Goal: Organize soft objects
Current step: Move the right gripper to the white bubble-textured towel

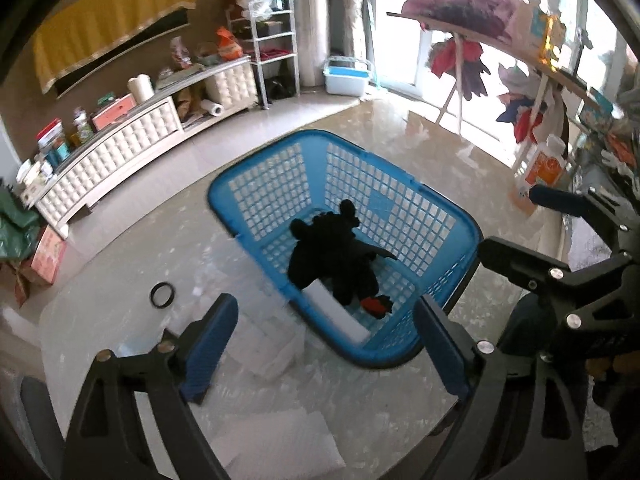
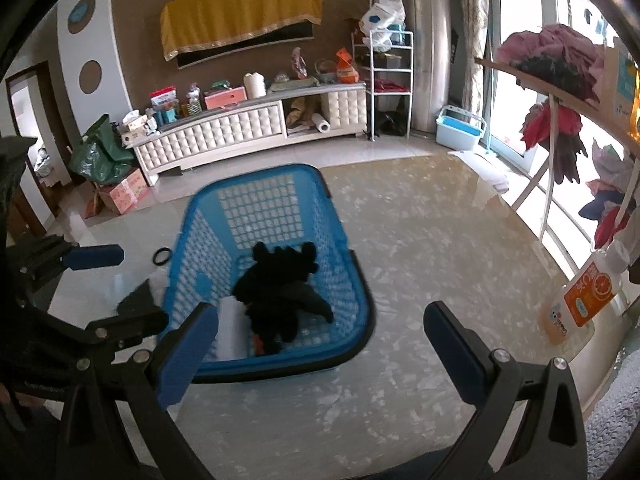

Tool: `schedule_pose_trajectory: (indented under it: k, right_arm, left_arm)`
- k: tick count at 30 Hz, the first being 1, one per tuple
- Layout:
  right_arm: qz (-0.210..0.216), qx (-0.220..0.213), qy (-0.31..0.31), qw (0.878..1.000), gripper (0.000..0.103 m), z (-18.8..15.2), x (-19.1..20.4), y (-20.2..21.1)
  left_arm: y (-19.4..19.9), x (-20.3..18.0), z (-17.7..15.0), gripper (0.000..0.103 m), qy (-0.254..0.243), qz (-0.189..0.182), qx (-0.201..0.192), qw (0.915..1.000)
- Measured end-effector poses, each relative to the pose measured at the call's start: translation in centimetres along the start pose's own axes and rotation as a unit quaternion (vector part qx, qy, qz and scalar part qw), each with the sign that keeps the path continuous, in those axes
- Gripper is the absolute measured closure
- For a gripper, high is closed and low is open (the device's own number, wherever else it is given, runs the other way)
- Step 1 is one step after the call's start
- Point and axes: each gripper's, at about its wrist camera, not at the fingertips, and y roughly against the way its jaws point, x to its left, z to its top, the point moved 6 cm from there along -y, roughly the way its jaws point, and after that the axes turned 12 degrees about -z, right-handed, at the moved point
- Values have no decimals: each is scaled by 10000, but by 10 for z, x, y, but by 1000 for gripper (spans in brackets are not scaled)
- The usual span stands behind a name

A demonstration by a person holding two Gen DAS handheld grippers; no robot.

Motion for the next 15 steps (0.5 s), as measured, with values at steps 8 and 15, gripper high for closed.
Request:
schedule_pose_trajectory:
  k: [8, 15]
  right_arm:
    - [355, 29, 20, 9994, 0, -4, 31, 17]
    - [627, 13, 336, 9975, 0, -9, 71, 27]
  left_arm:
    - [49, 17, -32, 0, 394, 289, -439, 9978]
    - [86, 40, -67, 0, 749, 652, -608, 9932]
